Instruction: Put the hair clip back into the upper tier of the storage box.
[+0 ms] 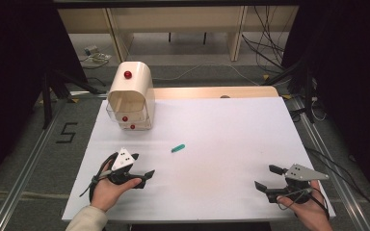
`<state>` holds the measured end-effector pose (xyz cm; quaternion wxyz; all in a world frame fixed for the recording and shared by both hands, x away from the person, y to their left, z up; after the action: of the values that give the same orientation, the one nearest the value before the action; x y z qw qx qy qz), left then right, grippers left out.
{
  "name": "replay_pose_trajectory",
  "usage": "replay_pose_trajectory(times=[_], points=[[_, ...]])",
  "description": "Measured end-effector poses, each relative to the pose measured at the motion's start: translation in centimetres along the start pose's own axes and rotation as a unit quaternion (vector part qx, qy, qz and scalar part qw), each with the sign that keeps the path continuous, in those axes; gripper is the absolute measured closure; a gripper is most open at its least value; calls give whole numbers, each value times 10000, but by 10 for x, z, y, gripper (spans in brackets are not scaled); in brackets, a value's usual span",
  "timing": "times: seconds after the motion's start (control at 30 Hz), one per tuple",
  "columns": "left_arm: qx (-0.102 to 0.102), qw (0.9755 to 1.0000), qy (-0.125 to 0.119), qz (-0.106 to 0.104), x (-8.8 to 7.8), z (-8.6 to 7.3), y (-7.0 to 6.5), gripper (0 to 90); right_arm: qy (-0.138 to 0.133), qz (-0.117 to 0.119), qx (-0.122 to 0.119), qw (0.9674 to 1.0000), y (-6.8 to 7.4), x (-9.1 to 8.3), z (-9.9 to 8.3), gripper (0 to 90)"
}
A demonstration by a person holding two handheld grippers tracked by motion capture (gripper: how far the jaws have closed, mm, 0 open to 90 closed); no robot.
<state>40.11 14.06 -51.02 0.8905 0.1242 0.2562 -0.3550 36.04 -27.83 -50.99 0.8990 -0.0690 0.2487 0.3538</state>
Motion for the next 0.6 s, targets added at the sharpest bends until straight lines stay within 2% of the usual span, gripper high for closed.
replay_pose_trajectory(times=[0.27,0.3,0.6], points=[[1,10000,-16,-22,9,6,-1,164,36,-35,29,10000,0,1,-1,169],[-33,10000,-17,-28,15,11,-1,169,47,-44,44,10000,0,1,-1,169],[35,9998,177,-129,40,21,-3,230,70,-33,60,10000,0,2,-1,168]])
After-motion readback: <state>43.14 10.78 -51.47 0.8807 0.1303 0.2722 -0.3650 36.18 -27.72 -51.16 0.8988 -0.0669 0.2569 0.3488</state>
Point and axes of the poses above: each handheld gripper's, and its own axes: x roughly forward along the jaws, z roughly out of its top, y roughly to its left, the point moved 8 cm from there along x, roughly forward along the jaws, and after that the axes turned 1 degree about x, right-handed, at the moved point
